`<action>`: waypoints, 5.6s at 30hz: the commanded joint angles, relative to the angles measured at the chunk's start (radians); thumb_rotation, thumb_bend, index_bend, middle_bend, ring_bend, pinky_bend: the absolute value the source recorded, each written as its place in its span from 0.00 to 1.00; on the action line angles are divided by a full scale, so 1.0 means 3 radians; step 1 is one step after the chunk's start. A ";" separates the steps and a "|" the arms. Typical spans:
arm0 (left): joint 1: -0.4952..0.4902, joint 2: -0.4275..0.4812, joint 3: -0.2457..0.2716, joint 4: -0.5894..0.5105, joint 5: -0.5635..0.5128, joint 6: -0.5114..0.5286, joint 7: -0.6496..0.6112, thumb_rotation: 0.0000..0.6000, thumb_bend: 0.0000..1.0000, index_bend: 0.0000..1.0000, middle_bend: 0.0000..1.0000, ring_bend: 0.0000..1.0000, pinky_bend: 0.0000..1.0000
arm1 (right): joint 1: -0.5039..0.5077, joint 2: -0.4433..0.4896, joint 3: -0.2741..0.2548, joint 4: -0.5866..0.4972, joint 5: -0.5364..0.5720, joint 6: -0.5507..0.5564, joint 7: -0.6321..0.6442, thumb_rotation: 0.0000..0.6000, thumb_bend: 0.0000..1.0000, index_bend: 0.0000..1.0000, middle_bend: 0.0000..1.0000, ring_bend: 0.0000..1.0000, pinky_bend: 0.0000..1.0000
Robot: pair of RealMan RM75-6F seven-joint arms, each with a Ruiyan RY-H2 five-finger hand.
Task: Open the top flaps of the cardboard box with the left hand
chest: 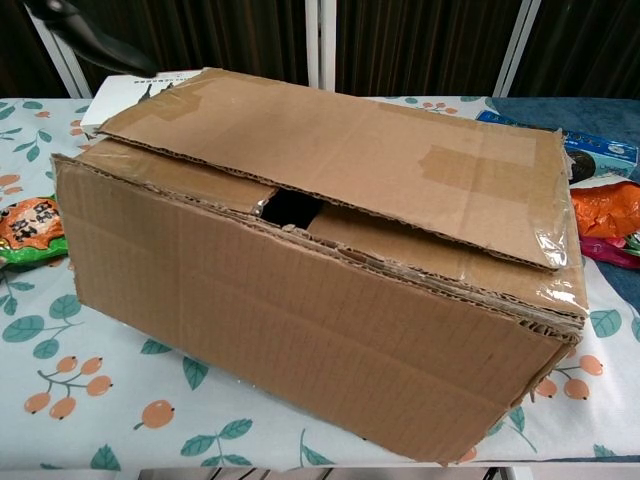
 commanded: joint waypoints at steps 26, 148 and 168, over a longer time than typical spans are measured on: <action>-0.0394 -0.0661 0.0270 0.0624 -0.0278 -0.0212 0.0302 1.00 0.00 0.05 0.08 0.08 0.18 | -0.0035 -0.0005 0.0036 0.0177 0.0131 -0.0051 0.0213 1.00 0.19 0.00 0.00 0.00 0.00; -0.0993 -0.2025 0.0421 0.0839 -0.1341 0.1071 0.2869 1.00 0.18 0.00 0.00 0.05 0.16 | 0.0052 -0.0042 0.0035 0.0484 0.0189 -0.0291 0.0583 1.00 0.24 0.00 0.00 0.00 0.00; -0.0988 -0.1801 0.0333 0.0521 -0.1309 0.1354 0.3580 1.00 0.20 0.00 0.00 0.05 0.16 | 0.0026 0.0004 0.0025 0.0457 0.0155 -0.0231 0.0618 1.00 0.24 0.00 0.00 0.00 0.00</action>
